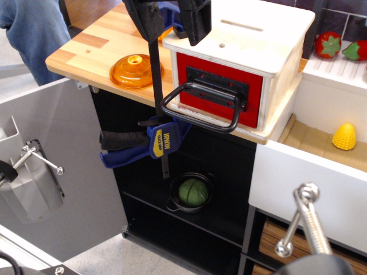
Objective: Open drawer of box
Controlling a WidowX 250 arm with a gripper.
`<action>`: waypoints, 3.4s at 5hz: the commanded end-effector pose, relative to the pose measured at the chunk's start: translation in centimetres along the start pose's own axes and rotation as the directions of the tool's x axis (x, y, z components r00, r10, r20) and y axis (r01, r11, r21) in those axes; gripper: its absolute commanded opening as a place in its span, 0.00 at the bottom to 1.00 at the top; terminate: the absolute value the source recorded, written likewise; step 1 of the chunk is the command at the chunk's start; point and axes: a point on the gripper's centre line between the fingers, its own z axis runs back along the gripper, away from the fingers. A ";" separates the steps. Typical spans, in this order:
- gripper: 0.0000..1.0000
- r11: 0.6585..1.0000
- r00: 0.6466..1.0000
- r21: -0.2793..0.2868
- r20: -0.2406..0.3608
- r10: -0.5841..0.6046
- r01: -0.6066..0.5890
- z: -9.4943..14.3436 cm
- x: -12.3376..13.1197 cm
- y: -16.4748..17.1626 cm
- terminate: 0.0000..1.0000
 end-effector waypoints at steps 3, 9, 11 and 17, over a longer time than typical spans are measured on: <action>1.00 1.000 0.995 0.008 0.095 0.024 -0.025 -4.1 1.1 -0.4 0.00; 1.00 0.987 0.994 0.161 0.107 -0.025 0.008 -12.0 2.9 1.0 0.00; 1.00 0.990 0.996 0.142 0.076 -0.038 0.027 -13.2 2.8 1.2 0.00; 1.00 0.973 0.989 0.231 -0.142 0.027 0.006 -12.8 -8.9 1.8 0.00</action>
